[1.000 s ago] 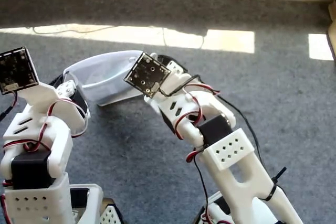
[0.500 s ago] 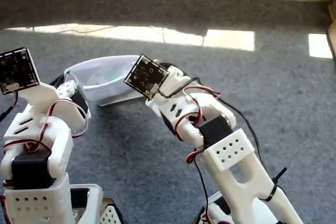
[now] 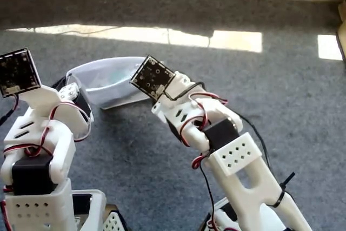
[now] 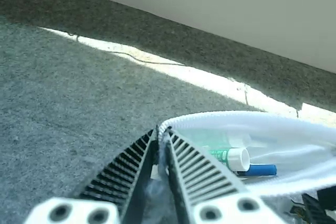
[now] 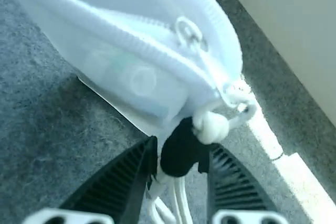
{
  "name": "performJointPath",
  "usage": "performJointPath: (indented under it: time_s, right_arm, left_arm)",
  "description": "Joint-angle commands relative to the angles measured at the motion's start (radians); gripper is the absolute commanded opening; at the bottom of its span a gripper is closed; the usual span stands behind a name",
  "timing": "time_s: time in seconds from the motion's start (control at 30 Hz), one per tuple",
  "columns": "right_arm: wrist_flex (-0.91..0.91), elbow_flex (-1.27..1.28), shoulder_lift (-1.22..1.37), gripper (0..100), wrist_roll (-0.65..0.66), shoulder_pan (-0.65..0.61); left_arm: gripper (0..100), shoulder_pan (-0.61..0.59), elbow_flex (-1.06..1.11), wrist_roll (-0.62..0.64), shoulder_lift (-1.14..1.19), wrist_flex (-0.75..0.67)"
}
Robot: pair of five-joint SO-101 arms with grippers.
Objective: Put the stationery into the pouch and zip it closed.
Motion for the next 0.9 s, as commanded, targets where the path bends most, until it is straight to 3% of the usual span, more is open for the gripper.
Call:
performJointPath:
  time_s: [0.0,0.63,0.87]
  right_arm:
    - [0.005,-0.030,-0.064,15.2,-0.015,0.016]
    - [-0.117,-0.024,-0.058,14.9,-0.072,0.019]
    - [-0.116,-0.022,-0.058,9.0,-0.071,0.021]
  left_arm:
    - [1,0.012,0.013,-0.006,0.004,0.006]
    - [1,0.012,0.013,-0.006,0.004,0.008]
    - [1,0.010,0.013,-0.006,0.004,0.009]
